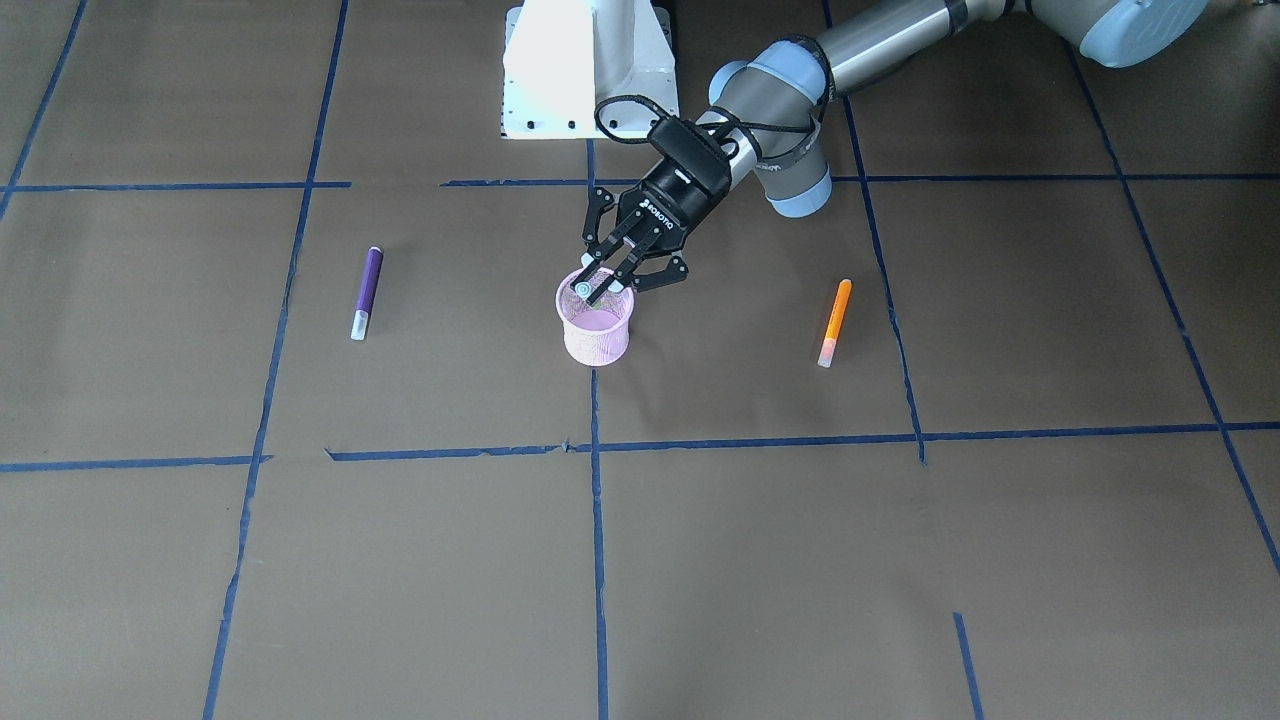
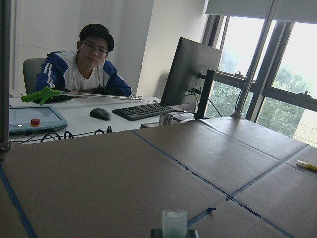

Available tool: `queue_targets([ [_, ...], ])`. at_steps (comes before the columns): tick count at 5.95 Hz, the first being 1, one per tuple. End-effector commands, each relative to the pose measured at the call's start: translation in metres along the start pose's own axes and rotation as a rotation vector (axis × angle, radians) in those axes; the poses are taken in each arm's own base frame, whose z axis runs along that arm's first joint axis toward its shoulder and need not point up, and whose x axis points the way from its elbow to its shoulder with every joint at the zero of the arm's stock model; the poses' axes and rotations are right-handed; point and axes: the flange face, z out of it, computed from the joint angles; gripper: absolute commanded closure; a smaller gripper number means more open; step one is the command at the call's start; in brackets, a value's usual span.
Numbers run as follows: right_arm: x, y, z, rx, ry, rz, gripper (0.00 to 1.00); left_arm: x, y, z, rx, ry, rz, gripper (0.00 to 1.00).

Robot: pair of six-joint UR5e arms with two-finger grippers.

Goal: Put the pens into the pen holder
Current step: 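Lower the green marker into the pink cup and open the left gripper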

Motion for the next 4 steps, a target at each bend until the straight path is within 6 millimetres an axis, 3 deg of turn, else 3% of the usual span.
queue_targets([
  [1, 0.000, 0.000, 0.000, -0.001, 0.000, 0.001, 0.00, 0.001, 0.001, 0.000, -0.006, 0.003, 0.003, 0.01],
  [4, 0.002, 0.001, 0.001, -0.002, 0.003, 0.002, 0.00, 0.005, -0.010, 0.001, 0.001, 0.007, 0.002, 0.00],
])
